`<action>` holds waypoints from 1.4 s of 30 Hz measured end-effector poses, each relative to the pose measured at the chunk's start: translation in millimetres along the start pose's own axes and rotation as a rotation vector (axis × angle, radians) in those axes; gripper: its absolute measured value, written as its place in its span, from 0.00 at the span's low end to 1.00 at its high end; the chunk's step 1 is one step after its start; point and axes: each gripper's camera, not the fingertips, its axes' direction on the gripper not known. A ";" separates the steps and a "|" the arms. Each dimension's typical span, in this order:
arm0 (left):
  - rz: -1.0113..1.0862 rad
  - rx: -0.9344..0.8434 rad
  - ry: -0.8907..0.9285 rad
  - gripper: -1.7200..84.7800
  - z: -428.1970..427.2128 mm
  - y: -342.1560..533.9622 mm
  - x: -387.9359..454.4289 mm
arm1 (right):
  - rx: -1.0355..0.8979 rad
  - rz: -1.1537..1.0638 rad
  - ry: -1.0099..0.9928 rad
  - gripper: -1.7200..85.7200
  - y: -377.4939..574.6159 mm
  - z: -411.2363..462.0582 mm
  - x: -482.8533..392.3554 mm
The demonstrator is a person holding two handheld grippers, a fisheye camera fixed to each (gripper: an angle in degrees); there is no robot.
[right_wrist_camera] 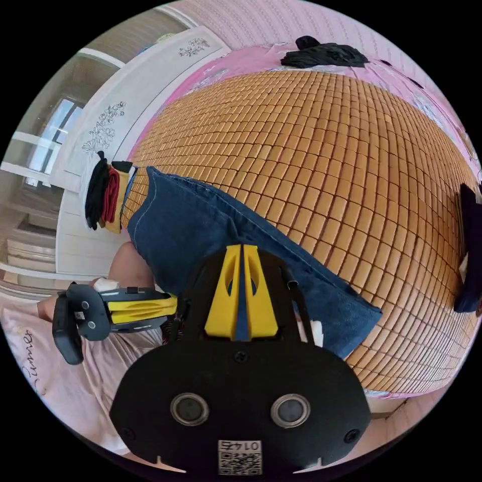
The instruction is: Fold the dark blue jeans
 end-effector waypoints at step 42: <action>0.088 0.366 0.102 0.08 -108.1 159.7 39.1 | 0.365 0.533 -0.676 0.10 359.8 -105.0 196.2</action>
